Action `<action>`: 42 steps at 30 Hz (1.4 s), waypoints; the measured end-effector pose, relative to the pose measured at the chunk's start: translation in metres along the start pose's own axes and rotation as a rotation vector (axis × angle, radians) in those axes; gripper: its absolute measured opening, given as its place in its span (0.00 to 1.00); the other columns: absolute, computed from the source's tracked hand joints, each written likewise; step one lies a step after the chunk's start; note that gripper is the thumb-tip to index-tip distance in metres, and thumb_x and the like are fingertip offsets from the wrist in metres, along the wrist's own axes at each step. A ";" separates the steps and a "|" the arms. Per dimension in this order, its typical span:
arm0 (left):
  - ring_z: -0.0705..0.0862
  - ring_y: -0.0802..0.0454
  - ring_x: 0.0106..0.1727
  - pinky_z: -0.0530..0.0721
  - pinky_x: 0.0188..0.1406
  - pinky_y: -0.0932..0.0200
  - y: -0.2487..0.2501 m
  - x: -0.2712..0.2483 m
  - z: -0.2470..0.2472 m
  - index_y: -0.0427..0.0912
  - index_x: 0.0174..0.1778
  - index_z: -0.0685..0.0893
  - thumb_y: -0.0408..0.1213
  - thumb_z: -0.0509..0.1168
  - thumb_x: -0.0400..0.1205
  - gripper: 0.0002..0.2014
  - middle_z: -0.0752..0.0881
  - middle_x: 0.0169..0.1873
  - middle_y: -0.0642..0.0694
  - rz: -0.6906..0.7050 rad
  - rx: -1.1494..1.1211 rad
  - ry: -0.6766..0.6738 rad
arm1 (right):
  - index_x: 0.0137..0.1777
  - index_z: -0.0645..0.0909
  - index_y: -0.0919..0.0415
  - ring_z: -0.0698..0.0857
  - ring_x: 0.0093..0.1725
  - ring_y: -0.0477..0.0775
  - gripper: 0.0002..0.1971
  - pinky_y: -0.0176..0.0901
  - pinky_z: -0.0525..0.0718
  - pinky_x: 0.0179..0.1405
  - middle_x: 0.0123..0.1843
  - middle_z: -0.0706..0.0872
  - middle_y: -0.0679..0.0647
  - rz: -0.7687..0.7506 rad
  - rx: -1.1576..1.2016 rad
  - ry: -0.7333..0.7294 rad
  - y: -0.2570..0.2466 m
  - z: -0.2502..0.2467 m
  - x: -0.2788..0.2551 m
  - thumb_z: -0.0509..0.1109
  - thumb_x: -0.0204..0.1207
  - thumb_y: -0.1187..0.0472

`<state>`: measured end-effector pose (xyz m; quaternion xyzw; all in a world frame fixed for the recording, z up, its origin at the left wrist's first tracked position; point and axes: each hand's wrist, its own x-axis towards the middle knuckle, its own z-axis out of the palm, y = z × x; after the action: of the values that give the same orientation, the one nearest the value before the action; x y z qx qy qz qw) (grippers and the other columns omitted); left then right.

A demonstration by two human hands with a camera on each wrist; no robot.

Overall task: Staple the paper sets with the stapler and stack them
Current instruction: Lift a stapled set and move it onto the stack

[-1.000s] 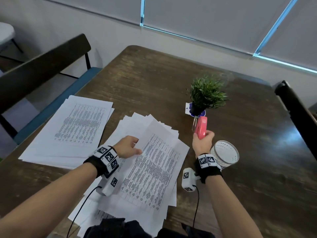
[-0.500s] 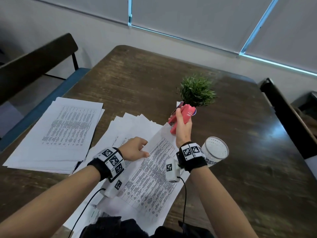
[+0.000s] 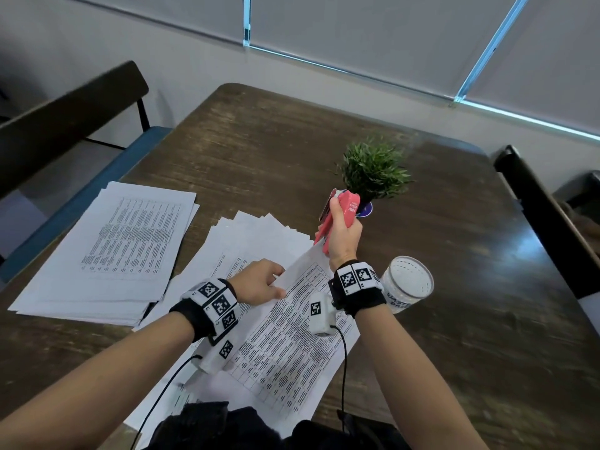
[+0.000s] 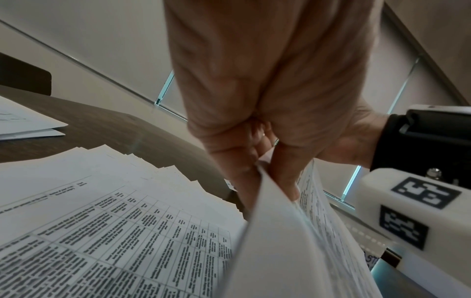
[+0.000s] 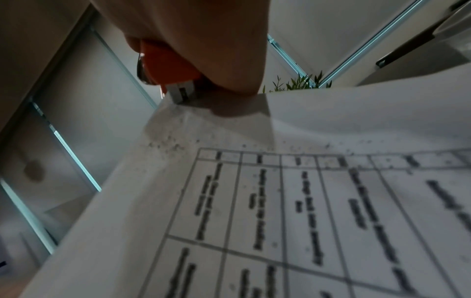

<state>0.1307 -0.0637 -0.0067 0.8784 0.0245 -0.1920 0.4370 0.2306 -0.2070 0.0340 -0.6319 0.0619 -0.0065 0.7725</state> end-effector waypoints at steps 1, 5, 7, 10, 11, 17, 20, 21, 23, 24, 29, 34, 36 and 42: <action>0.91 0.50 0.44 0.88 0.51 0.51 0.000 0.000 0.002 0.44 0.56 0.87 0.37 0.73 0.79 0.11 0.92 0.41 0.45 0.001 -0.005 -0.002 | 0.34 0.80 0.61 0.76 0.24 0.55 0.17 0.44 0.76 0.28 0.25 0.78 0.54 -0.007 -0.014 0.025 0.001 0.001 0.001 0.74 0.73 0.48; 0.91 0.47 0.45 0.88 0.51 0.51 -0.001 0.000 0.007 0.44 0.53 0.88 0.36 0.74 0.78 0.09 0.92 0.39 0.42 -0.009 0.016 0.007 | 0.31 0.82 0.58 0.77 0.29 0.55 0.17 0.47 0.79 0.31 0.27 0.80 0.54 -0.016 -0.087 0.113 0.007 0.004 0.000 0.76 0.70 0.46; 0.91 0.45 0.44 0.88 0.51 0.50 -0.003 -0.002 0.010 0.45 0.53 0.88 0.37 0.74 0.78 0.08 0.92 0.40 0.39 -0.015 0.033 -0.004 | 0.32 0.84 0.56 0.79 0.32 0.54 0.16 0.49 0.80 0.36 0.27 0.81 0.51 -0.005 -0.093 0.155 0.011 0.003 -0.001 0.77 0.65 0.43; 0.90 0.39 0.45 0.88 0.50 0.46 -0.002 -0.003 0.011 0.45 0.53 0.88 0.38 0.74 0.78 0.09 0.90 0.42 0.33 -0.009 0.043 -0.024 | 0.33 0.85 0.56 0.80 0.32 0.53 0.20 0.48 0.80 0.37 0.27 0.82 0.51 -0.008 -0.090 0.199 0.012 0.002 -0.001 0.75 0.61 0.38; 0.90 0.42 0.43 0.89 0.49 0.48 -0.003 -0.002 0.011 0.45 0.54 0.88 0.38 0.74 0.78 0.10 0.90 0.41 0.34 -0.011 0.044 -0.020 | 0.34 0.86 0.58 0.80 0.31 0.53 0.22 0.49 0.81 0.37 0.27 0.82 0.51 -0.012 -0.100 0.201 0.014 0.002 0.001 0.75 0.61 0.37; 0.86 0.54 0.53 0.79 0.52 0.65 -0.001 -0.002 -0.001 0.37 0.69 0.80 0.37 0.71 0.81 0.20 0.86 0.41 0.47 -0.055 0.040 0.080 | 0.41 0.83 0.55 0.80 0.30 0.49 0.11 0.44 0.81 0.34 0.31 0.84 0.50 -0.110 -0.153 0.109 0.014 -0.011 0.005 0.74 0.74 0.47; 0.81 0.42 0.68 0.78 0.64 0.53 -0.014 0.000 -0.023 0.37 0.73 0.76 0.39 0.65 0.85 0.20 0.85 0.63 0.39 -0.097 0.041 0.213 | 0.47 0.77 0.53 0.82 0.38 0.46 0.11 0.42 0.79 0.45 0.40 0.84 0.48 -0.240 -0.307 0.291 0.017 -0.028 0.009 0.75 0.73 0.51; 0.82 0.42 0.67 0.79 0.63 0.52 -0.019 0.000 -0.030 0.37 0.72 0.76 0.38 0.63 0.86 0.19 0.84 0.65 0.39 -0.108 0.031 0.269 | 0.50 0.73 0.55 0.83 0.42 0.50 0.14 0.44 0.78 0.46 0.43 0.83 0.50 -0.203 -0.354 0.353 0.023 -0.034 0.011 0.75 0.73 0.53; 0.83 0.42 0.65 0.79 0.59 0.53 -0.023 -0.002 -0.043 0.38 0.72 0.77 0.35 0.60 0.88 0.17 0.85 0.64 0.39 -0.111 -0.012 0.376 | 0.53 0.67 0.59 0.84 0.48 0.60 0.19 0.46 0.77 0.48 0.48 0.82 0.54 -0.027 -0.431 0.406 0.034 -0.047 0.011 0.74 0.73 0.55; 0.83 0.42 0.62 0.79 0.56 0.54 -0.025 -0.003 -0.047 0.39 0.71 0.78 0.34 0.59 0.88 0.16 0.85 0.62 0.40 -0.104 -0.027 0.418 | 0.54 0.66 0.61 0.84 0.52 0.63 0.19 0.47 0.77 0.50 0.51 0.83 0.59 0.071 -0.505 0.392 0.043 -0.054 0.011 0.74 0.74 0.56; 0.85 0.43 0.52 0.81 0.50 0.53 -0.031 -0.004 -0.058 0.41 0.65 0.83 0.38 0.61 0.87 0.13 0.88 0.53 0.40 -0.084 -0.066 0.504 | 0.58 0.78 0.71 0.84 0.58 0.68 0.17 0.51 0.80 0.55 0.58 0.86 0.68 0.266 -0.874 0.173 0.088 -0.080 0.000 0.72 0.78 0.58; 0.87 0.39 0.49 0.83 0.47 0.51 -0.032 -0.005 -0.054 0.43 0.55 0.87 0.40 0.64 0.86 0.09 0.90 0.45 0.37 -0.028 -0.180 0.556 | 0.58 0.83 0.68 0.85 0.59 0.66 0.14 0.51 0.81 0.55 0.57 0.88 0.65 0.227 -1.057 0.102 0.101 -0.081 -0.005 0.71 0.79 0.58; 0.87 0.41 0.48 0.82 0.47 0.53 -0.035 -0.004 -0.054 0.48 0.51 0.87 0.41 0.64 0.86 0.06 0.90 0.46 0.38 -0.013 -0.239 0.577 | 0.58 0.84 0.66 0.82 0.62 0.67 0.15 0.53 0.79 0.57 0.58 0.87 0.64 0.128 -1.090 0.127 0.096 -0.073 -0.007 0.64 0.83 0.55; 0.84 0.52 0.46 0.81 0.48 0.55 -0.044 0.000 -0.065 0.45 0.57 0.87 0.41 0.64 0.86 0.09 0.89 0.46 0.50 0.023 -0.458 0.704 | 0.65 0.83 0.60 0.82 0.64 0.57 0.29 0.54 0.76 0.69 0.63 0.85 0.55 0.255 -0.470 -0.074 0.086 -0.035 -0.014 0.53 0.83 0.38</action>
<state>0.1424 0.0139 -0.0046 0.7709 0.2046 0.1350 0.5879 0.2071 -0.2230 -0.0554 -0.7810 0.1125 0.1282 0.6008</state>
